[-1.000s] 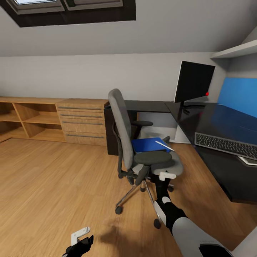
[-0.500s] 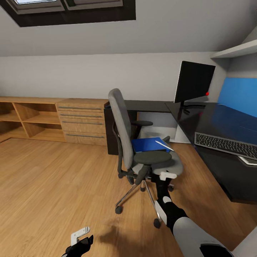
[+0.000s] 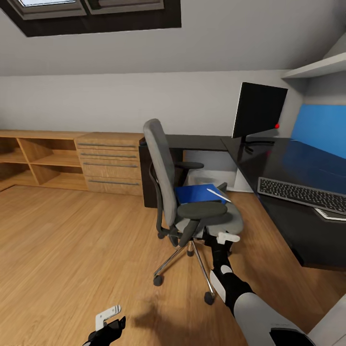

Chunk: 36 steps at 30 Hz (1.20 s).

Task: In the bedroom, organize the workspace by keeping the computer under the desk, ensuring the monitor is on the desk, placing the keyboard on the desk next to the monitor, placing the mouse on the desk next to the keyboard, moving the folder from the swivel chair onto the desk next to the mouse, stacking the notebook on top of the folder with the pen on top of the notebook, and positioning the swivel chair next to the desk.

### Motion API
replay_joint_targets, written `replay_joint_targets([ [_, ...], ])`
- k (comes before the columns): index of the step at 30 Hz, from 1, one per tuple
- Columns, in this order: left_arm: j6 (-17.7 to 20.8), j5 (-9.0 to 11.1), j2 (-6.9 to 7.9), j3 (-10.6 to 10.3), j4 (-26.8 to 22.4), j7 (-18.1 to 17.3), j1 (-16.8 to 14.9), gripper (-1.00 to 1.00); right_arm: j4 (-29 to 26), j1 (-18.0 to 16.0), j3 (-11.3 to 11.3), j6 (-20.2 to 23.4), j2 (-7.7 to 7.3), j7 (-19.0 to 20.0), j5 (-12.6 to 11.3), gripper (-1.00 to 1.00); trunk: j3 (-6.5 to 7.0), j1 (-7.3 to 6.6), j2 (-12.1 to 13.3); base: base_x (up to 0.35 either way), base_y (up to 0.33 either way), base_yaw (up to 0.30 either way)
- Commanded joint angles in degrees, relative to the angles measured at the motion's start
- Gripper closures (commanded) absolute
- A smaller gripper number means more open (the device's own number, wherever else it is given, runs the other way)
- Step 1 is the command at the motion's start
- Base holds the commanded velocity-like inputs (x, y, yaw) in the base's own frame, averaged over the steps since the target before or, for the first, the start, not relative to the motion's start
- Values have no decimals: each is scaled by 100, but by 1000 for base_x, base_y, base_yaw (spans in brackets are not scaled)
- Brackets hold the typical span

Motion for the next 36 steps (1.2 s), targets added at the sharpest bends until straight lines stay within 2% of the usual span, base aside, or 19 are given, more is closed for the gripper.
replay_joint_targets([
  [1,-1,40,6,-43,-8,49,-1,-100,13,-1,-60,-23,7,-1,-19,-100,-6,-1,-2,-1,-1,0],
  [10,-1,40,6,-42,-8,50,-1,-100,21,-3,-51,-24,64,-15,-19,-100,-6,-1,-2,0,0,86],
  [36,-1,40,6,-43,-8,51,-1,-100,13,-2,-59,-24,66,-7,-17,-100,-6,-1,-2,0,0,255],
])
